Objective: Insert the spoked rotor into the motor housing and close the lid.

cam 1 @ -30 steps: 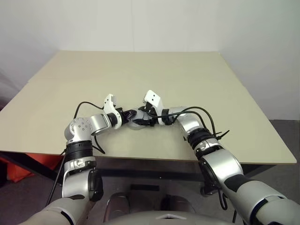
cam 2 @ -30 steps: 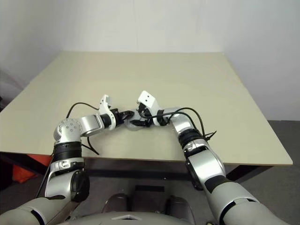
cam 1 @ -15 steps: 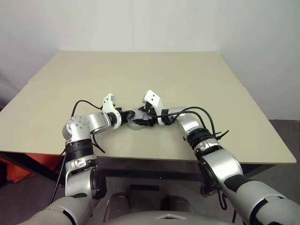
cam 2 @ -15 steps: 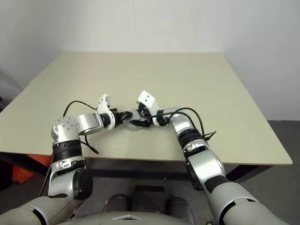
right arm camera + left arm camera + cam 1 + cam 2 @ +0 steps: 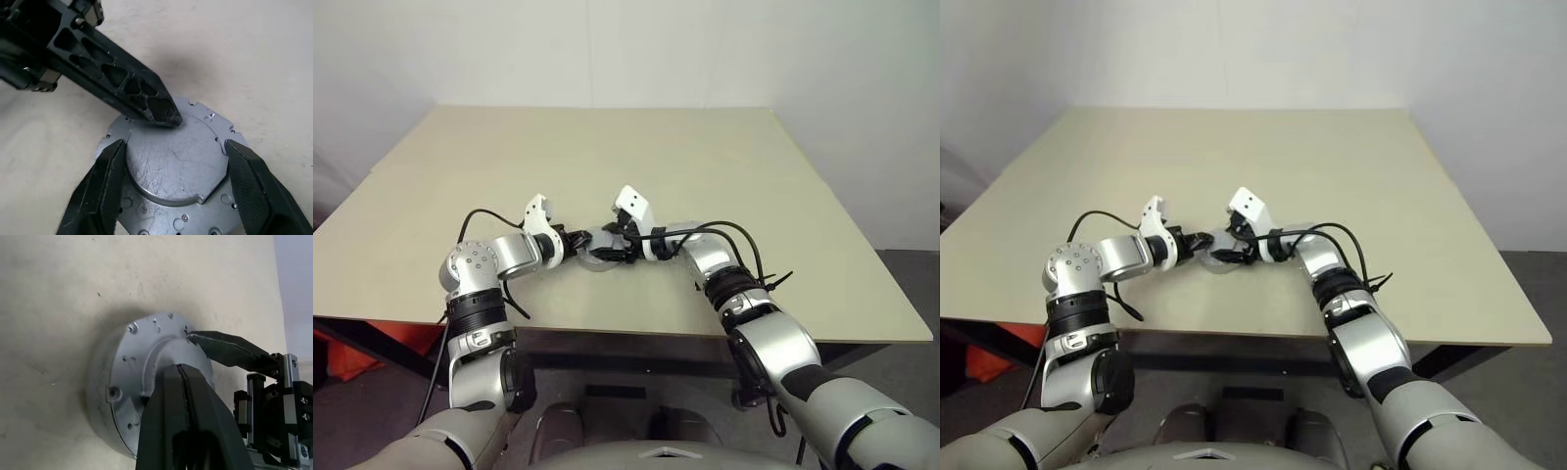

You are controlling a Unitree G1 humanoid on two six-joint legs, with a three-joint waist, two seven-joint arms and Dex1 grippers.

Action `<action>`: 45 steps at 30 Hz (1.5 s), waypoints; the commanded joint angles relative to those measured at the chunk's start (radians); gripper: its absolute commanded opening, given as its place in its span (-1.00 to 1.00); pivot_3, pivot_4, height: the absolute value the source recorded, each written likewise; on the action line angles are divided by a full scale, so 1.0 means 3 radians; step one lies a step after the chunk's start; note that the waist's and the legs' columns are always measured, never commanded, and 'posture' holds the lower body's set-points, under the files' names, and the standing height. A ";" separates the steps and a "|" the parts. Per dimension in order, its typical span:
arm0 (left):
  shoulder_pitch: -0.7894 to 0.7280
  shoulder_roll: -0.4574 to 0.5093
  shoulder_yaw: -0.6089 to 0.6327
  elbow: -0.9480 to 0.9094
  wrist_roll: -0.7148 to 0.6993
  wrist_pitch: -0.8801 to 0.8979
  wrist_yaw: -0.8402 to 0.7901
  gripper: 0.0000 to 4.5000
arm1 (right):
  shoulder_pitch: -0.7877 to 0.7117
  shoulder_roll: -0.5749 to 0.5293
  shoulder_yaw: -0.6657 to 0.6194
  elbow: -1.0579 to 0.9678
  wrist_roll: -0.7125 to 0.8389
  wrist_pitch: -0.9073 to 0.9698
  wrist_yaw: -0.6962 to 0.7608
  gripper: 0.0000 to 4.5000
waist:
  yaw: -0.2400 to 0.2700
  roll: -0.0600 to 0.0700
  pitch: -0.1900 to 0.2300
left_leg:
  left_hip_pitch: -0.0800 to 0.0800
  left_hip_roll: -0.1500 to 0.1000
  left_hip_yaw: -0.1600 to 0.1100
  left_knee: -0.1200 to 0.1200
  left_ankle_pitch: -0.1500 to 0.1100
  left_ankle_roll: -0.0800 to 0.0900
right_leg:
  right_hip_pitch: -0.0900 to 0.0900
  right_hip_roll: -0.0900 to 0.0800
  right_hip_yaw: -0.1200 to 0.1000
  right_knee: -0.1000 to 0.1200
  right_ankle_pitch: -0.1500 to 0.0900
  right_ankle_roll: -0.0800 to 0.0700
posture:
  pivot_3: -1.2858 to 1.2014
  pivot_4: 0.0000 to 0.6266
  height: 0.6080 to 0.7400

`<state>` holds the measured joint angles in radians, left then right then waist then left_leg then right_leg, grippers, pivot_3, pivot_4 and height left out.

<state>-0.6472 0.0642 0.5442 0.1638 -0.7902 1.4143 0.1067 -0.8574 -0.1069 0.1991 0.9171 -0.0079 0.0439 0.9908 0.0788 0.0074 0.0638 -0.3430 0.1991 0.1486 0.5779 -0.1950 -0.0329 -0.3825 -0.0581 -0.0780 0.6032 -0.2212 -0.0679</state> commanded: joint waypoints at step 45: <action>0.0066 -0.0003 0.0153 -0.0186 0.0120 0.0401 -0.0229 -1.00 | -0.0554 -0.0293 -0.1546 -0.0288 0.1433 0.3637 -0.1024 0.98 | 0.0016 0.0003 0.0010 | -0.0031 0.0000 0.0002 -0.0006 -0.0005 0.0009 | -0.0030 0.0001 0.0000 -0.0008 0.0010 -0.0022 | 0.03 -1.00 1.00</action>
<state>-0.6408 0.0550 0.5951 0.1158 -0.7823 1.5266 0.0297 -1.0114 -0.1982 -0.2352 0.8540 0.3830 1.0712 0.7085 0.0836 0.0084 0.0669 -0.3524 0.1991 0.1493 0.5761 -0.1965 -0.0304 -0.3913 -0.0578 -0.0779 0.6008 -0.2183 -0.0744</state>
